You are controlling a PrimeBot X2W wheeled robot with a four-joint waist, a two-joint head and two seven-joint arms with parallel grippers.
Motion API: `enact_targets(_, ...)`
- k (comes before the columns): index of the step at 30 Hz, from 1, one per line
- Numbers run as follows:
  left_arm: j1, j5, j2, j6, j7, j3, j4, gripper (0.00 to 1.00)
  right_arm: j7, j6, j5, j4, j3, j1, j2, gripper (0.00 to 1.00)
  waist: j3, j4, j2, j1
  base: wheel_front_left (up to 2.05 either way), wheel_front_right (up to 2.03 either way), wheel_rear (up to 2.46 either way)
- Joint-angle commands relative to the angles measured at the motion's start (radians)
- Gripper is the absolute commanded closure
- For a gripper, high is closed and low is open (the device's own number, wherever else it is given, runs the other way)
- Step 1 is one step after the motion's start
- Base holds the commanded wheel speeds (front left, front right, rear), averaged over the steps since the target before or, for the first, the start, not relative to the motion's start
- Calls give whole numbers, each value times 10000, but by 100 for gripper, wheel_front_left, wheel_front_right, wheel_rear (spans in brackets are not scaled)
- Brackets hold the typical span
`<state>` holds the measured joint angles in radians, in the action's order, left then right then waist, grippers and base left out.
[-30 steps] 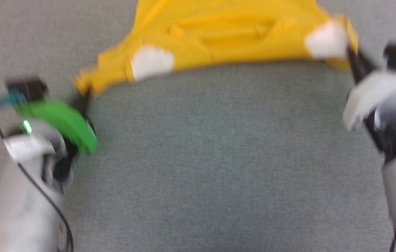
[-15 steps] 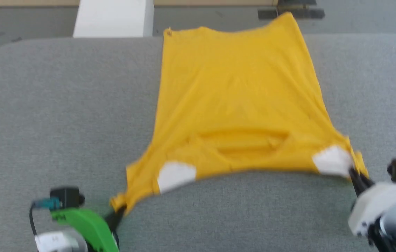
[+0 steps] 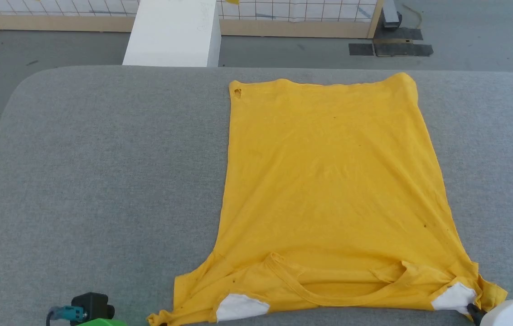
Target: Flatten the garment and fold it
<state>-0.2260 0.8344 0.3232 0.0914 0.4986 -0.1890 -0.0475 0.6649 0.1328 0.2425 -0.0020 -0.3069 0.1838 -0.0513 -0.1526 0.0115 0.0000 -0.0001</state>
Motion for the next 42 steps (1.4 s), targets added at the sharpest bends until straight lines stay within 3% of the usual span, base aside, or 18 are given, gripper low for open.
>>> enact_targets(1,-42,-100,-66,-29,-65,-55,168,100,-102,-21,18,366,2,43,8,100,-13,15,0,1,0,0,0)
enact_targets(2,30,-53,-178,-95,-177,-70,199,100,-293,-21,88,524,41,-38,9,88,-25,22,0,1,0,0,0)
enact_targets(3,88,-12,-262,-156,-260,-83,233,100,-415,-21,124,654,124,-88,9,67,-28,33,0,1,0,0,0)
enact_targets(4,145,28,-341,-229,-334,-111,283,100,-586,-21,158,765,229,-139,9,0,-24,49,0,1,0,0,0)
enact_targets(8,250,-20,-464,-335,-607,-151,371,100,-1268,-21,248,663,432,-313,9,0,14,91,0,1,0,0,0)
enact_targets(17,512,-199,-595,-500,-962,-320,173,100,-3374,-21,107,-830,397,-1475,10,0,-6,475,0,1,0,0,0)
enact_targets(24,961,-363,-673,-574,-1013,-528,-130,100,-4394,-21,-258,138,494,-4048,-454,0,-555,1093,0,1,0,0,0)
enact_targets(33,1728,-454,-951,-808,-1143,-845,-500,100,-3943,-21,-942,3560,-676,-7783,-1518,0,-1971,2363,0,1,0,0,0)
enact_targets(42,2289,-244,-1344,-1240,-1470,-1035,-475,100,-1895,-21,-2941,5049,-2005,-10543,-2094,0,-3712,3226,0,1,0,0,0)
